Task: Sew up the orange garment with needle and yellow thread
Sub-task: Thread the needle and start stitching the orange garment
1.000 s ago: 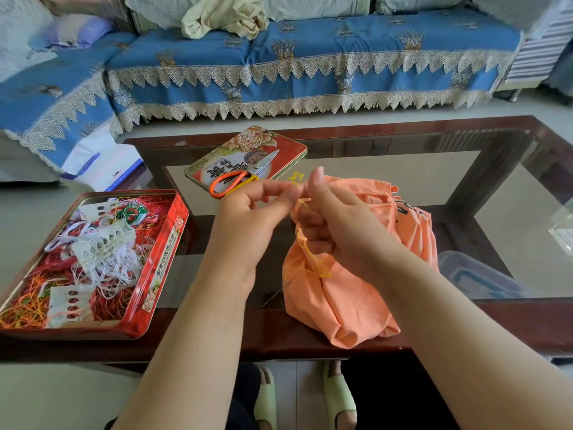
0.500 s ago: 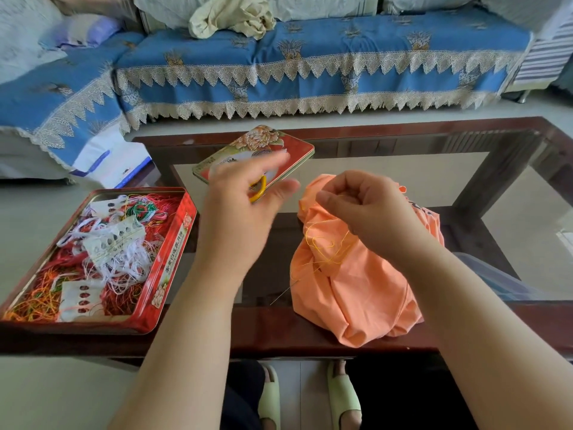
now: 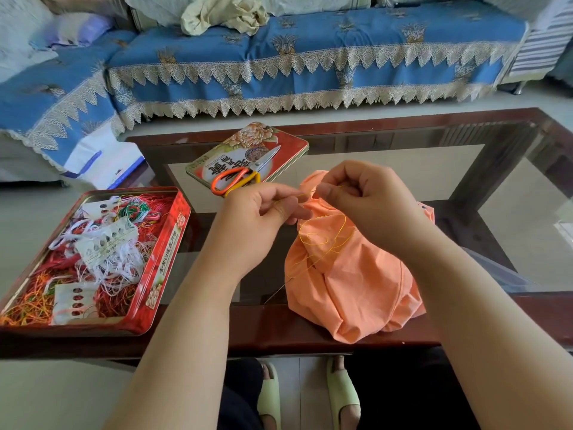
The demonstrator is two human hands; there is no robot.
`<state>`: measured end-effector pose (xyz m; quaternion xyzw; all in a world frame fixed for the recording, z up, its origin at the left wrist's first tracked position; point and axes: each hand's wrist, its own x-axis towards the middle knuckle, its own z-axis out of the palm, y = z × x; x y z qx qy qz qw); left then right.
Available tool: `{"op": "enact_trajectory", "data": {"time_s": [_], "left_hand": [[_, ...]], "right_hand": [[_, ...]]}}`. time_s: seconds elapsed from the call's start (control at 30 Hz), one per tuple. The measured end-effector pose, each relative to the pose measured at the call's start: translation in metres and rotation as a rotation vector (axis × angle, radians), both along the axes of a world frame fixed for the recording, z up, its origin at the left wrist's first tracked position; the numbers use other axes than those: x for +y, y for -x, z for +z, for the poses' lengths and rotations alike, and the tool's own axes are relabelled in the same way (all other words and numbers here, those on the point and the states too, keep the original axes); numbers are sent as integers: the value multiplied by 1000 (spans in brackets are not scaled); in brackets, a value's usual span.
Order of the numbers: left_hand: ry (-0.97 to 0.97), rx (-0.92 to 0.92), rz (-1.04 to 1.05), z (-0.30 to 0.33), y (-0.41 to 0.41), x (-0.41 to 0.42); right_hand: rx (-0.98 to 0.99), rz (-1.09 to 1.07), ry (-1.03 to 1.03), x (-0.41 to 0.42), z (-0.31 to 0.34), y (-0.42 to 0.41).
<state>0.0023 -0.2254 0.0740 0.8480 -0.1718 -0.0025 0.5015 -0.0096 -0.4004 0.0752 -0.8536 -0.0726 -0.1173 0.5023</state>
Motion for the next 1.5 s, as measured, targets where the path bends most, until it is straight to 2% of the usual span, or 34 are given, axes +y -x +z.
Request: {"op": "enact_trajectory", "data": {"time_s": [0.3, 0.4, 0.5, 0.57, 0.63, 0.73, 0.8, 0.93, 1.07, 1.27, 1.4, 1.5], "left_hand": [[-121, 131, -81, 0, 0, 5], [-147, 57, -17, 1, -2, 9], [0, -39, 98, 6, -2, 8], [14, 68, 51, 7, 1, 2], [29, 274, -65, 4, 4, -5], [249, 498, -138, -1, 2, -5], [362, 584, -162, 0, -1, -2], [419, 655, -172, 1, -2, 2], [424, 627, -142, 4, 0, 4], [248, 390, -155, 4, 3, 4], [160, 293, -154, 3, 3, 1], [187, 277, -151, 3, 3, 1]], "right_hand": [[-12, -26, -30, -6, -1, -3], [-14, -6, 0, -8, 1, -3], [-3, 66, 98, -5, 2, 0], [-6, 114, 166, -1, 3, 3], [-20, 150, 193, 2, 2, 4], [-52, 172, 178, 2, 4, 6], [-67, 197, 147, 1, 6, 8], [-96, 189, 188, -1, 6, 8], [-99, 136, 170, -3, 4, 5], [-101, 124, 134, -4, 4, 5], [-83, 120, 133, -5, 3, 4], [-69, 119, 129, -4, 2, 3]]}}
